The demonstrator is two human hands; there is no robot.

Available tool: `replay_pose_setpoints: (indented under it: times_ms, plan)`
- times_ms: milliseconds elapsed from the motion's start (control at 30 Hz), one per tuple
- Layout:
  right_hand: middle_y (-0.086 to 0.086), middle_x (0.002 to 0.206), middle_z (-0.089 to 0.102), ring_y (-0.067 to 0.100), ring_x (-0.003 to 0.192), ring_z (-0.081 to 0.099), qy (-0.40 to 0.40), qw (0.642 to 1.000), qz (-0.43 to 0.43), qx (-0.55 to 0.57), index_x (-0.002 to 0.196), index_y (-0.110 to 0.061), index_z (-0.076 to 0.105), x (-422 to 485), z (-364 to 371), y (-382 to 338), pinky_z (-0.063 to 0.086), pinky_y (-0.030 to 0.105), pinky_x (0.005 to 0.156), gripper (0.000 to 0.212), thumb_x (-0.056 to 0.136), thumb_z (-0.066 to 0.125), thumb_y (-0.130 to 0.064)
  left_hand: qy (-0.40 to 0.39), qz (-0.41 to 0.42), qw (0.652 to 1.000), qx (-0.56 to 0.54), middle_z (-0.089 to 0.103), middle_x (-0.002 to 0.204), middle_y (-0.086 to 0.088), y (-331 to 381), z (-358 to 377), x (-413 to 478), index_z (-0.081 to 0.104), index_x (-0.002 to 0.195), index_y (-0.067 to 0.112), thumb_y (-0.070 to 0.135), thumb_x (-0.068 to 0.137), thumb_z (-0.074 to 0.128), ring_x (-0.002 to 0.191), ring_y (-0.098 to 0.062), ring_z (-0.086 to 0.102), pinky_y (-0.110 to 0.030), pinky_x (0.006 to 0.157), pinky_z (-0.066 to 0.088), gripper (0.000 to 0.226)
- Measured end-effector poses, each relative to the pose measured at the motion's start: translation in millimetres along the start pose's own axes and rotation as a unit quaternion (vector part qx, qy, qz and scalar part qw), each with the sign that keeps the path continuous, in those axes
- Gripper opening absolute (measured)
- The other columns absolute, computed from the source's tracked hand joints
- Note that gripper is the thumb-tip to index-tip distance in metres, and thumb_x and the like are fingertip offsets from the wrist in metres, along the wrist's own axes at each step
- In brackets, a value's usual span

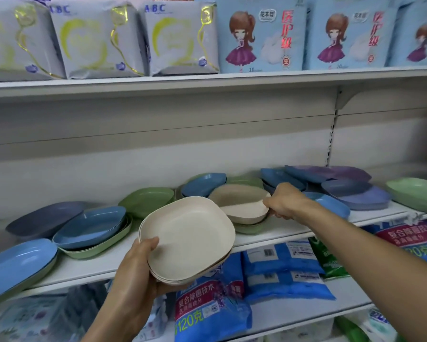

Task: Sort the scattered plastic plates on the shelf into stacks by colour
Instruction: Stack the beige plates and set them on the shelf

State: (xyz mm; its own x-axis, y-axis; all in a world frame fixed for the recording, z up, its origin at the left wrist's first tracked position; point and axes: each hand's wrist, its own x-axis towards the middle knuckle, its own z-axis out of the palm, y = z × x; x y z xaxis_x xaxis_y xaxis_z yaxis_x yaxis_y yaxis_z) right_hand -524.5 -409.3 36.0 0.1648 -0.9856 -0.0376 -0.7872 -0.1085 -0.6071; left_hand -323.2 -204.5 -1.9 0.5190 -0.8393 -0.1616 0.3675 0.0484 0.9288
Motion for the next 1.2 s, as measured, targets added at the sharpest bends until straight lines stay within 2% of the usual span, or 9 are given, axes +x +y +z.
replay_pose_setpoints:
  times_ms: [133, 233, 333, 433, 633, 900, 1000, 1100, 1200]
  plan:
    - [0.004, 0.050, 0.034, 0.019, 0.051, 0.029, 0.075, 0.985, -0.091, 0.130, 0.049, -0.016, 0.036, 4.3, -6.2, 7.5, 0.025, 0.032, 0.056, 0.037, 0.082, 0.053, -0.014, -0.015, -0.001, 1.000, 0.006, 0.065, 0.105, -0.011, -5.2, 12.3, -1.5, 0.058, 0.109, 0.019, 0.028, 0.101, 0.042, 0.084, -0.033, 0.066, -0.044, 0.048, 0.056, 0.020]
    - [0.002, 0.048, 0.031, 0.015, 0.045, 0.025, -0.011, 0.963, -0.164, 0.212, 0.050, -0.016, 0.037, -12.1, -13.7, 7.8, 0.021, 0.025, 0.046, 0.039, 0.083, 0.055, -0.009, -0.036, 0.014, 0.999, 0.008, 0.072, 0.098, -0.005, -9.6, 22.7, -0.7, 0.060, 0.109, 0.022, 0.041, 0.100, 0.040, 0.079, -0.027, 0.073, -0.043, 0.051, 0.057, 0.029]
    - [0.004, 0.052, 0.034, 0.014, 0.049, 0.030, -0.056, 0.965, -0.238, 0.098, 0.054, -0.013, 0.043, -26.5, -13.4, 9.5, 0.025, 0.026, 0.048, 0.035, 0.085, 0.058, -0.014, -0.045, 0.027, 0.999, 0.003, 0.075, 0.100, -0.008, -17.0, 31.8, 0.6, 0.062, 0.113, 0.023, 0.053, 0.095, 0.039, 0.081, -0.028, 0.074, -0.044, 0.054, 0.057, 0.042]
    - [-0.002, 0.048, 0.033, 0.014, 0.050, 0.030, -0.020, 0.962, -0.271, 0.011, 0.046, -0.019, 0.038, -30.9, -11.8, 10.7, 0.026, 0.034, 0.054, 0.041, 0.081, 0.059, -0.018, -0.047, 0.044, 0.998, 0.016, 0.073, 0.106, -0.012, -24.6, 37.4, 0.3, 0.062, 0.116, 0.023, 0.058, 0.093, 0.038, 0.085, -0.034, 0.073, -0.045, 0.057, 0.058, 0.048]
    - [-0.004, 0.048, 0.033, 0.010, 0.050, 0.030, 0.023, 0.944, -0.310, -0.105, 0.049, -0.018, 0.036, -46.6, -8.1, 2.9, 0.027, 0.028, 0.051, 0.037, 0.079, 0.056, -0.024, -0.072, 0.052, 0.996, -0.003, 0.067, 0.121, -0.007, -33.1, 42.0, -5.3, 0.062, 0.120, 0.028, 0.064, 0.085, 0.047, 0.105, -0.033, 0.068, -0.059, 0.069, 0.057, 0.053]
    - [-0.003, 0.059, 0.050, 0.015, 0.056, 0.045, 0.061, 0.930, -0.308, -0.188, 0.065, -0.018, 0.042, -60.8, 17.9, 11.5, 0.030, 0.032, 0.052, 0.030, 0.091, 0.043, -0.033, -0.057, 0.000, 0.998, -0.032, 0.068, 0.115, -0.011, -38.9, 30.6, -17.2, 0.064, 0.114, 0.028, 0.027, 0.099, 0.044, 0.102, -0.035, 0.067, -0.055, 0.063, 0.056, 0.026]
    - [-0.003, 0.066, 0.055, 0.015, 0.057, 0.048, -0.051, 0.961, -0.270, -0.035, 0.080, -0.011, 0.049, -64.6, 22.5, 2.4, 0.035, 0.030, 0.051, 0.033, 0.097, 0.036, -0.036, -0.028, 0.002, 0.999, -0.043, 0.068, 0.112, -0.012, -35.2, 26.7, -18.5, 0.063, 0.113, 0.025, 0.024, 0.099, 0.041, 0.100, -0.035, 0.066, -0.052, 0.061, 0.056, 0.026]
    - [0.008, 0.052, 0.055, 0.016, 0.039, 0.040, -0.210, 0.944, -0.209, 0.144, 0.084, 0.001, 0.054, -74.3, 23.2, -16.0, 0.029, 0.023, 0.042, 0.044, 0.100, 0.030, -0.033, -0.008, 0.000, 0.998, -0.056, 0.070, 0.109, -0.015, -25.7, 17.8, -21.2, 0.061, 0.115, 0.019, 0.023, 0.098, 0.041, 0.095, -0.033, 0.066, -0.042, 0.056, 0.056, 0.027]
    - [0.005, 0.046, 0.051, 0.013, 0.034, 0.041, -0.221, 0.932, -0.220, 0.185, 0.077, -0.004, 0.054, -80.3, 34.2, -38.2, 0.025, 0.021, 0.041, 0.042, 0.101, 0.032, -0.031, 0.012, 0.006, 0.999, -0.048, 0.069, 0.111, -0.017, -12.8, 0.1, -25.0, 0.059, 0.117, 0.016, 0.024, 0.098, 0.041, 0.103, -0.039, 0.064, -0.055, 0.069, 0.055, 0.028]
